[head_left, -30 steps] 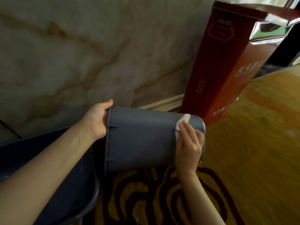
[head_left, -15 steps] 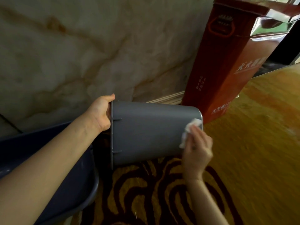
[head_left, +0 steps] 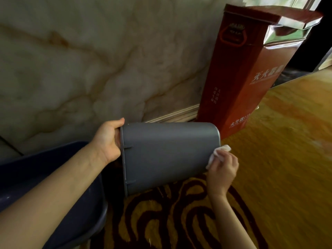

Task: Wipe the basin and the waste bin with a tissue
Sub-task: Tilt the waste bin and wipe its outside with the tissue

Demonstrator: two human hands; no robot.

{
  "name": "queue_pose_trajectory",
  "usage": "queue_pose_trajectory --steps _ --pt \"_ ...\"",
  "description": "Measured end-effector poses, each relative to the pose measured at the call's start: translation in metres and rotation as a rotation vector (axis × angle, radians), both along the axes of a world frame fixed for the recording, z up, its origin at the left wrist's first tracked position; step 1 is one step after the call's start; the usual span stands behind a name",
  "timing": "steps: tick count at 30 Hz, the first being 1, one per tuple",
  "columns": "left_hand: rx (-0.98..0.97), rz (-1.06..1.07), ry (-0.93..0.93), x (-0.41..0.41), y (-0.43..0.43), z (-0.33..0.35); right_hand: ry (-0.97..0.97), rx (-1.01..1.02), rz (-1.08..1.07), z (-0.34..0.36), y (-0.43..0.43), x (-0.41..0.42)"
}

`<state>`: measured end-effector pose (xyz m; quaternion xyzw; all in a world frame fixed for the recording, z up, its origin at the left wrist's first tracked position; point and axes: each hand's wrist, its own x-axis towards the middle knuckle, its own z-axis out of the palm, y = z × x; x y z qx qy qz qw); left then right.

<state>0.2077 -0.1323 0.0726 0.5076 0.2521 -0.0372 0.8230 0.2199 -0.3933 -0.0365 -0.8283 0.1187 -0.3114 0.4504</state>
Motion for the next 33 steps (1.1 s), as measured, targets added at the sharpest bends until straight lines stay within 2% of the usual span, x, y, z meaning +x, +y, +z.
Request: queue_pose_trajectory --steps 3,10,15,18,21,24,33 --pt "-0.06 -0.039 -0.007 -0.018 0.002 -0.009 -0.065 0.069 -0.055 0.02 0.009 -0.001" --pt "-0.144 -0.116 0.063 -0.041 0.01 -0.018 -0.126 -0.109 0.624 0.071 0.097 -0.039" --pt "-0.197 -0.117 0.067 -0.045 0.009 -0.023 -0.069 -0.195 0.802 0.074 0.133 -0.056" --pt "-0.193 -0.117 0.107 -0.048 0.009 -0.034 -0.03 -0.332 0.872 0.069 0.146 -0.062" --pt "-0.172 -0.139 0.184 -0.058 0.012 -0.05 0.039 -0.484 0.895 0.056 0.149 -0.07" --pt "-0.176 -0.146 0.214 -0.069 0.013 -0.066 0.074 -0.498 0.86 0.039 0.141 -0.079" --pt "0.01 -0.114 0.225 -0.035 0.011 -0.058 0.085 -0.469 0.477 0.017 0.085 -0.053"
